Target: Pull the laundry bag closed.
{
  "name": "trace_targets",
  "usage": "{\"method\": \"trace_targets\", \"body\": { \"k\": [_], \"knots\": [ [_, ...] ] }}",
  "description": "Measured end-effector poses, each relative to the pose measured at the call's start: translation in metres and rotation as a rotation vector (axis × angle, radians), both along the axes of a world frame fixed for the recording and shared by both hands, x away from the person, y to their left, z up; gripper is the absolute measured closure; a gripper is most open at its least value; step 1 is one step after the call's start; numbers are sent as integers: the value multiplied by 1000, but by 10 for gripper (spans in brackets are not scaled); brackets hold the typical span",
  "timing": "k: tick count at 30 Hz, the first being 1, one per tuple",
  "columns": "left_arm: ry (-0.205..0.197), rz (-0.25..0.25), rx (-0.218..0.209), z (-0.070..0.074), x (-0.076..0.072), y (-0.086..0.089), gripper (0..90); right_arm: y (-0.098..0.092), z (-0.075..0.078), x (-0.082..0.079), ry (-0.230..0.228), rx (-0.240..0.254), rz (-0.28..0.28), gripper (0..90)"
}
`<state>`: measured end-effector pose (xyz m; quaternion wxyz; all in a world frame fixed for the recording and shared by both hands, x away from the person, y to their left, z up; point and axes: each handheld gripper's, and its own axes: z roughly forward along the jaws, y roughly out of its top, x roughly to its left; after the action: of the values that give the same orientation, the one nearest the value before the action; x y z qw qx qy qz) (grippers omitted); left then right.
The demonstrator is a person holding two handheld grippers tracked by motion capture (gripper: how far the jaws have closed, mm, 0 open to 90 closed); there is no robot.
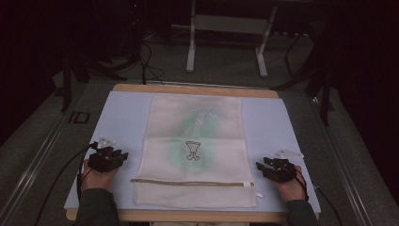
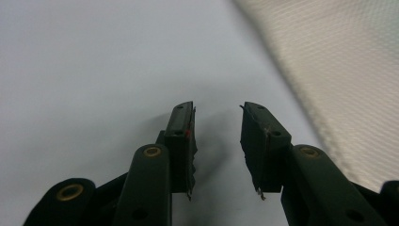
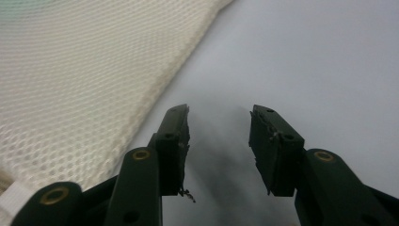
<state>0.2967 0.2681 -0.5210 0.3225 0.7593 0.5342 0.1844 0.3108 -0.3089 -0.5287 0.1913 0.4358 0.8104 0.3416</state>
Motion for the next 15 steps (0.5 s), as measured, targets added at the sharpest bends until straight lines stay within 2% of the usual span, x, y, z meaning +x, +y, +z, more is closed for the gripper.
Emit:
{"method": "trace_targets", "body": {
  "k": [5,9,15],
  "knots": [
    [-7,-35,-13,3,-4,-2,650,2,0,-1,6,1,15,555],
    [-8,-78,-21,5,-7,-5,650,6,2,-4,9,5,38,581],
    [-12,-125,-44,6,-6,-8,667,11,3,-6,14,4,70,577]
  ]
}}
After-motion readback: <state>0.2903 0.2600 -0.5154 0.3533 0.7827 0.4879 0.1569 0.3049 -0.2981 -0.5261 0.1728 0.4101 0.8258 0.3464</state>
